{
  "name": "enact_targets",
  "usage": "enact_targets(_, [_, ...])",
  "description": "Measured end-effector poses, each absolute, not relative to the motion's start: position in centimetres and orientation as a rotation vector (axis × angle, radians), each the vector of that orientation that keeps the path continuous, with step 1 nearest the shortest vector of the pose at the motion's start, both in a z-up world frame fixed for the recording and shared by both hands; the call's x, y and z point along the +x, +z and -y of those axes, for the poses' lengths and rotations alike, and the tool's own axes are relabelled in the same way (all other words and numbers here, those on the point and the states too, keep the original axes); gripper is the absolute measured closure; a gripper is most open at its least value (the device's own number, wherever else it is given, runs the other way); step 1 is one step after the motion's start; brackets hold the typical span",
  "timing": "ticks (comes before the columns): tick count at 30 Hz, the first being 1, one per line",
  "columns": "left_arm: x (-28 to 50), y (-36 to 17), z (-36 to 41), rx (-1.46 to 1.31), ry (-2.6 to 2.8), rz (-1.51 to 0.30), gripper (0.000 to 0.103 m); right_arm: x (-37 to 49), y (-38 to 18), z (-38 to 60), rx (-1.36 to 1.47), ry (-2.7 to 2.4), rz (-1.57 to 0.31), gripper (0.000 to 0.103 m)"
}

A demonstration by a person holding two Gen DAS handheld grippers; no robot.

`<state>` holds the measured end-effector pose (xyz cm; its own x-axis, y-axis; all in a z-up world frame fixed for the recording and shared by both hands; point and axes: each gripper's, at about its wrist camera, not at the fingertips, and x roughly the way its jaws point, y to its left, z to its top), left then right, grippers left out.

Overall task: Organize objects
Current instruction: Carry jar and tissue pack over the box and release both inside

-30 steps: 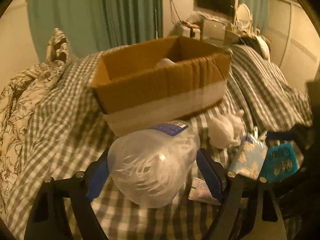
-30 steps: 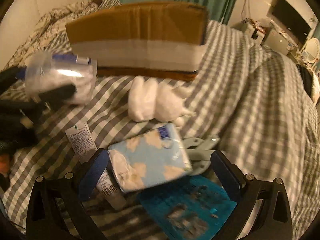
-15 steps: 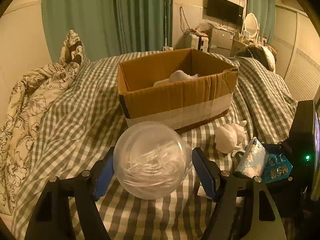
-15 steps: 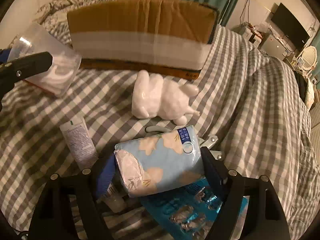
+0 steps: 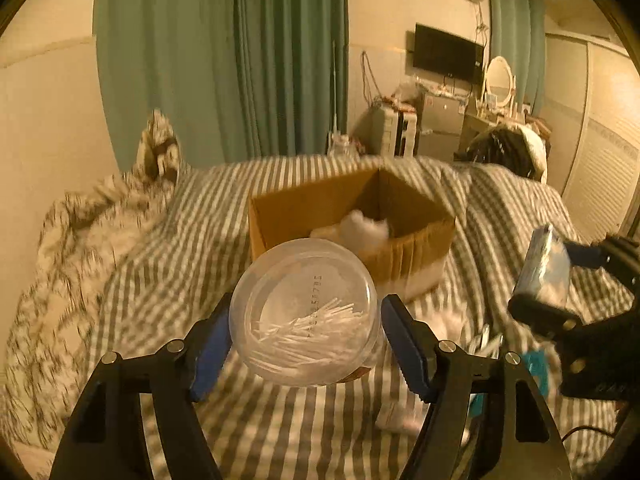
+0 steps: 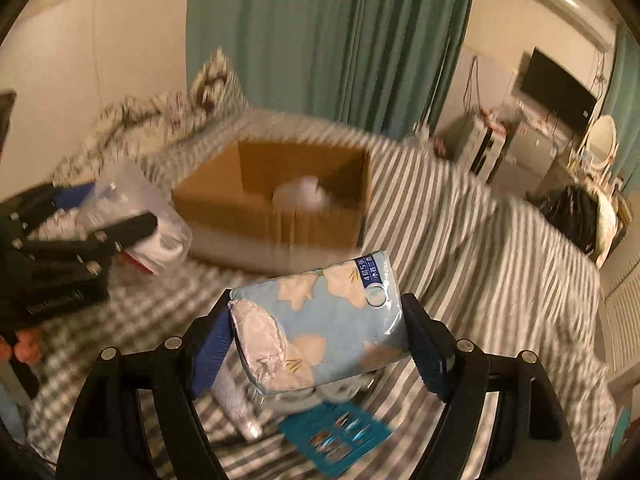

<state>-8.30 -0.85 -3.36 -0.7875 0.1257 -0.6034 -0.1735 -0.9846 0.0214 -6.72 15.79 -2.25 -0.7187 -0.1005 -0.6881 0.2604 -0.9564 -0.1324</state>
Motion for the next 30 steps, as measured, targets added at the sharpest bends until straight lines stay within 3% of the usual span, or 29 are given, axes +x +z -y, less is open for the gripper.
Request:
enact_targets(8, [-13.1,1.4,0.1,-0.802,2.881,-0.071,0.030,-10.9,4.3,-16.1,0.901,-2.757,-0.274,0.024])
enact_targets(14, [-18.0,2.5,0.2,-0.774,2.896,-0.056,0.030,-15.9,5.8,-14.8,0.851,-2.747,-0.265,0.024])
enact_targets(30, [-26.0,-7.2,1.5,-0.989,2.857,-0.131,0.030,-27.1,-1.6,-13.1,0.997,-2.698,-0.168,0.024])
